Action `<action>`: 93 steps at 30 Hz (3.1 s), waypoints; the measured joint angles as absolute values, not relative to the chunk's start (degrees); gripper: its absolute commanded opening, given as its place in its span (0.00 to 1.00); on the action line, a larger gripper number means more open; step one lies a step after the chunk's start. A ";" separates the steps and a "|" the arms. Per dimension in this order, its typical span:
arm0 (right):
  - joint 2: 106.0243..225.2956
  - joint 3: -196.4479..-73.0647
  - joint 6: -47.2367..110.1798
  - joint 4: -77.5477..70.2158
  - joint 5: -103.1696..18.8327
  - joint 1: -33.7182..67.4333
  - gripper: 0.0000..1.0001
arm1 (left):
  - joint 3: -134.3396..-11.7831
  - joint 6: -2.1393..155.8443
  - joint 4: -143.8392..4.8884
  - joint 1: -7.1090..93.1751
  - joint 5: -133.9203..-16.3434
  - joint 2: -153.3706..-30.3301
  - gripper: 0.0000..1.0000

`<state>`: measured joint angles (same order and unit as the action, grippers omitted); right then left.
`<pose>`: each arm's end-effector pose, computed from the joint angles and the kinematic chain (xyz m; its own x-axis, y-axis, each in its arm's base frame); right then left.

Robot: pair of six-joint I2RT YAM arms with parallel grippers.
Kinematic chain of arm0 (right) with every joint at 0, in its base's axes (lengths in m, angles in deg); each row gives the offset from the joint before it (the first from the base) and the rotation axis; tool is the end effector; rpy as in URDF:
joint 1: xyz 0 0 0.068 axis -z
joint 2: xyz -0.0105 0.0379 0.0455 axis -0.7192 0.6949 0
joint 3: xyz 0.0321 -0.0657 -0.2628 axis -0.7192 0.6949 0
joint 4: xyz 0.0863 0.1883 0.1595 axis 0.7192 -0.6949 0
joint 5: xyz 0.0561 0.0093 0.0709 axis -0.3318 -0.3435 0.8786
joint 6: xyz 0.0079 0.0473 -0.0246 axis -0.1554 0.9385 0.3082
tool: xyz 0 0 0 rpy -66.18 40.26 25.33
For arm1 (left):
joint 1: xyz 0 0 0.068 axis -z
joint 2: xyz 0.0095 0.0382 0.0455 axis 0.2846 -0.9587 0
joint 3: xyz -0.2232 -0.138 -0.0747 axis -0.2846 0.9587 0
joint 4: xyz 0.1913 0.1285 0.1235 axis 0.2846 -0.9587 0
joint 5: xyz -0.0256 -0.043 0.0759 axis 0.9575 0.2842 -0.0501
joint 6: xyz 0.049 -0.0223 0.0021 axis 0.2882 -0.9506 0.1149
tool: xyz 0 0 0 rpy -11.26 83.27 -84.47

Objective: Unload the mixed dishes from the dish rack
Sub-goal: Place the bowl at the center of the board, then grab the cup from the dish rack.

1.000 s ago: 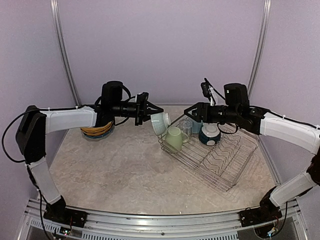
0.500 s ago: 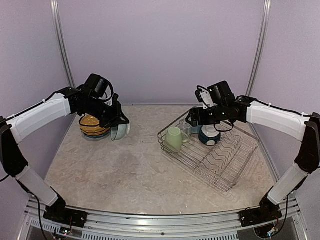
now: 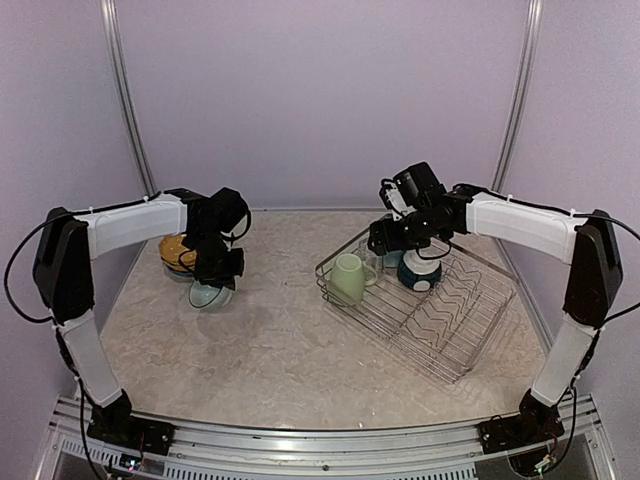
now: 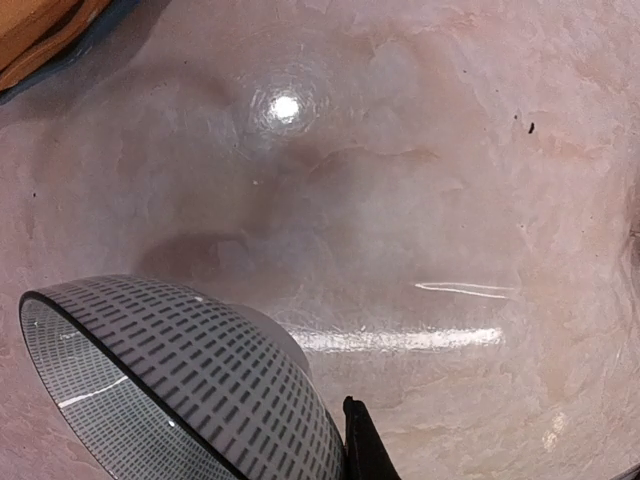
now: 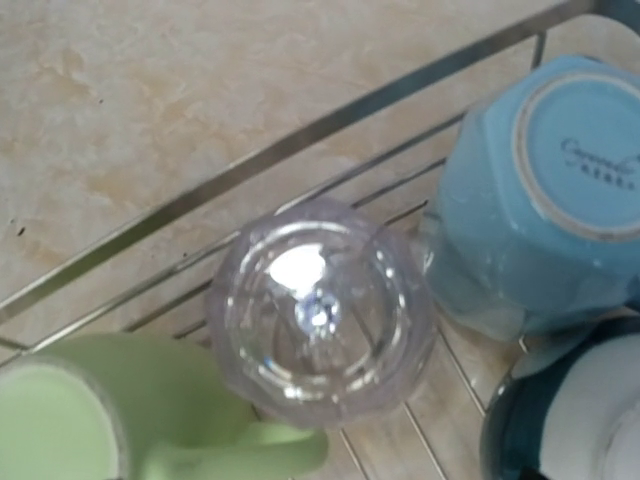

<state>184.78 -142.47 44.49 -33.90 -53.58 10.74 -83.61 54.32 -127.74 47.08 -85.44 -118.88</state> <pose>0.3217 0.2245 0.2788 -0.7512 -0.1162 -0.6498 -0.3028 0.9354 0.1827 0.3060 -0.1791 0.2390 -0.9721 -0.0771 -0.2214 -0.0541 0.9927 -0.1081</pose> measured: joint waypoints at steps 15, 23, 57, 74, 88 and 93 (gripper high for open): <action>189.79 -146.56 43.64 -35.43 -54.61 10.63 0.83 | -87.09 55.77 -129.45 47.08 -90.35 -128.60 0.20; 191.95 -148.40 43.84 -36.24 -55.24 10.63 0.83 | -87.41 55.94 -129.49 47.08 -90.33 -129.02 0.35; 203.32 -159.89 46.59 -40.96 -61.21 8.97 0.78 | -88.13 56.40 -130.58 49.57 -89.79 -114.68 0.74; 202.53 -158.01 45.30 -38.53 -61.47 8.71 0.43 | -88.64 56.34 -128.88 50.71 -88.56 -107.62 0.85; 187.49 -143.00 45.32 -32.02 -61.19 8.71 0.17 | -88.62 53.97 -124.18 50.31 -78.95 -106.11 0.90; 180.43 -137.34 45.98 -28.17 -60.49 8.71 0.14 | -87.54 51.85 -119.48 49.50 -71.62 -105.37 0.92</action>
